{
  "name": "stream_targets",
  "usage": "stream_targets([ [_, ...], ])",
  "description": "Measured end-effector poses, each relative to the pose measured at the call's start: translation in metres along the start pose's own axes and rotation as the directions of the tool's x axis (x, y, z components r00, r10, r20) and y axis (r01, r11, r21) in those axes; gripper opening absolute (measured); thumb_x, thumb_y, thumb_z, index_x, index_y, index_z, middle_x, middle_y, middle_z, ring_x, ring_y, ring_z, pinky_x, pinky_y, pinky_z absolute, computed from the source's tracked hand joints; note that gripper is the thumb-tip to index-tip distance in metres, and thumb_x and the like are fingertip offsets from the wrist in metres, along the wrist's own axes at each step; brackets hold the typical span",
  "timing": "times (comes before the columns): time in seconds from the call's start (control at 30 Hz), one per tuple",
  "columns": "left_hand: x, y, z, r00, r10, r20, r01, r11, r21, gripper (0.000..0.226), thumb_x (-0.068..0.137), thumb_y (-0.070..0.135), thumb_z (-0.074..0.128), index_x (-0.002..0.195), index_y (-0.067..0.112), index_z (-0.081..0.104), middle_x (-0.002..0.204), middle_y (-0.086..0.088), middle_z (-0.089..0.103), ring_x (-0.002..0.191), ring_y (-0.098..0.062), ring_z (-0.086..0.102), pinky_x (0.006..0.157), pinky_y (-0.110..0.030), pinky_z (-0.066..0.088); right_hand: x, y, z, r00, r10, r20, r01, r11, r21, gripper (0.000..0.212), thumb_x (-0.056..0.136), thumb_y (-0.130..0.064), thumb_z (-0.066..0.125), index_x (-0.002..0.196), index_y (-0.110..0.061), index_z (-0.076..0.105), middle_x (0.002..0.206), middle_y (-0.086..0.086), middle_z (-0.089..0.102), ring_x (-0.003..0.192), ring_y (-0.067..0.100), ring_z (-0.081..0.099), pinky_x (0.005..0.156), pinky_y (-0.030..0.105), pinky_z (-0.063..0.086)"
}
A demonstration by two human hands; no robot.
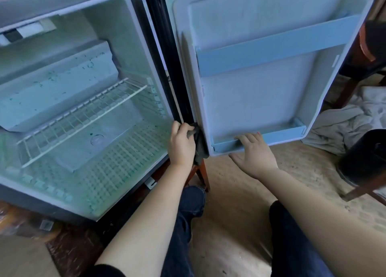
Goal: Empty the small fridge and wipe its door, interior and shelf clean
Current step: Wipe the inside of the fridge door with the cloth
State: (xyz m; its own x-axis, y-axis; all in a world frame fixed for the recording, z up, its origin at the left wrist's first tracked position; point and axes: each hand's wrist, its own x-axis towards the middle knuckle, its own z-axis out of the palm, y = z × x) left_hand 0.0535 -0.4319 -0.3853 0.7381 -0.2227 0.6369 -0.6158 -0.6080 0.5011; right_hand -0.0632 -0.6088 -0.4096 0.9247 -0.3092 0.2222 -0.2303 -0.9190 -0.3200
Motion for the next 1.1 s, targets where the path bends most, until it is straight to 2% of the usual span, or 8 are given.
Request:
stream_targets([
  [0.27, 0.006, 0.007, -0.015, 0.997, -0.069, 0.025, 0.070, 0.997, -0.044, 0.012, 0.077, -0.006, 0.068, 0.081, 0.005, 0.070, 0.085, -0.010, 0.057, 0.064, -0.025, 0.057, 0.053, -0.023, 0.034, 0.001, 0.001, 0.001, 1.000, 0.020, -0.007, -0.020, 1.000, -0.002, 0.051, 0.084, -0.046, 0.062, 0.123, -0.014, 0.055, 0.122, 0.004, 0.058, 0.119, 0.027, 0.046, 0.113, 0.038, 0.028],
  [0.47, 0.096, 0.050, -0.073, 0.943, 0.115, -0.313, -0.158, 0.981, -0.113, 0.007, 0.077, -0.003, 0.065, 0.079, 0.003, 0.068, 0.083, -0.013, 0.055, 0.070, -0.006, 0.043, 0.063, -0.007, 0.032, -0.003, -0.003, 0.003, 1.000, 0.018, -0.025, -0.019, 1.000, -0.020, 0.049, 0.084, -0.047, 0.061, 0.121, -0.015, 0.055, 0.122, 0.004, 0.057, 0.120, 0.028, 0.046, 0.115, 0.038, 0.024],
  [0.63, 0.054, 0.019, -0.040, 0.997, 0.080, 0.004, -0.080, 0.996, -0.047, 0.005, 0.080, -0.003, 0.065, 0.080, 0.003, 0.065, 0.087, -0.011, 0.052, 0.072, -0.028, 0.056, 0.059, -0.032, 0.044, -0.005, -0.006, 0.001, 1.000, 0.024, -0.008, -0.024, 0.999, -0.025, 0.050, 0.086, -0.049, 0.058, 0.125, -0.016, 0.052, 0.126, 0.003, 0.055, 0.124, 0.027, 0.043, 0.117, 0.040, 0.021],
  [0.7, 0.019, -0.004, -0.019, 0.969, -0.059, 0.239, 0.043, 0.996, 0.073, 0.011, 0.084, -0.003, 0.060, 0.084, 0.006, 0.067, 0.089, -0.004, 0.048, 0.076, -0.031, 0.057, 0.058, -0.031, 0.039, -0.005, -0.006, 0.000, 1.000, 0.021, 0.004, -0.021, 0.999, -0.030, 0.051, 0.087, -0.051, 0.055, 0.127, -0.019, 0.050, 0.128, 0.001, 0.053, 0.126, 0.025, 0.042, 0.119, 0.038, 0.019],
  [0.77, -0.008, -0.020, -0.010, 0.921, -0.241, 0.305, 0.201, 0.967, 0.157, 0.015, 0.086, -0.003, 0.058, 0.088, 0.007, 0.069, 0.094, -0.002, 0.049, 0.081, -0.031, 0.059, 0.060, -0.027, 0.033, -0.005, -0.005, -0.003, 1.000, 0.017, 0.024, -0.016, 0.999, -0.034, 0.052, 0.088, -0.052, 0.054, 0.129, -0.021, 0.047, 0.132, -0.001, 0.051, 0.129, 0.022, 0.039, 0.119, 0.036, 0.018],
  [0.9, -0.009, -0.011, -0.023, 0.960, -0.152, 0.233, 0.140, 0.988, 0.070, 0.008, 0.086, 0.000, 0.064, 0.087, 0.005, 0.070, 0.090, -0.002, 0.049, 0.070, -0.028, 0.057, 0.058, -0.027, 0.034, -0.005, -0.004, -0.007, 0.998, 0.008, 0.056, -0.005, 0.998, -0.058, 0.054, 0.088, -0.053, 0.054, 0.131, -0.022, 0.045, 0.137, -0.002, 0.047, 0.132, 0.021, 0.035, 0.118, 0.037, 0.021],
  [1.0, 0.028, 0.020, -0.044, 0.999, 0.046, 0.025, -0.044, 0.997, -0.062, 0.007, 0.080, -0.003, 0.067, 0.083, 0.003, 0.069, 0.081, 0.002, 0.043, 0.064, -0.017, 0.047, 0.057, -0.025, 0.035, -0.006, -0.008, -0.006, 0.999, 0.031, 0.040, -0.028, 0.998, -0.054, 0.054, 0.087, -0.053, 0.055, 0.129, -0.021, 0.046, 0.135, -0.001, 0.049, 0.130, 0.022, 0.037, 0.116, 0.037, 0.024],
  [1.1, 0.066, 0.040, -0.057, 0.989, 0.073, -0.132, -0.084, 0.993, -0.079, 0.009, 0.077, -0.005, 0.064, 0.081, 0.003, 0.068, 0.080, -0.008, 0.049, 0.064, -0.017, 0.046, 0.056, -0.019, 0.028, -0.007, -0.011, -0.006, 0.999, 0.041, 0.018, -0.040, 0.998, -0.049, 0.052, 0.087, -0.052, 0.056, 0.128, -0.020, 0.047, 0.133, 0.000, 0.050, 0.128, 0.023, 0.037, 0.115, 0.037, 0.026],
])
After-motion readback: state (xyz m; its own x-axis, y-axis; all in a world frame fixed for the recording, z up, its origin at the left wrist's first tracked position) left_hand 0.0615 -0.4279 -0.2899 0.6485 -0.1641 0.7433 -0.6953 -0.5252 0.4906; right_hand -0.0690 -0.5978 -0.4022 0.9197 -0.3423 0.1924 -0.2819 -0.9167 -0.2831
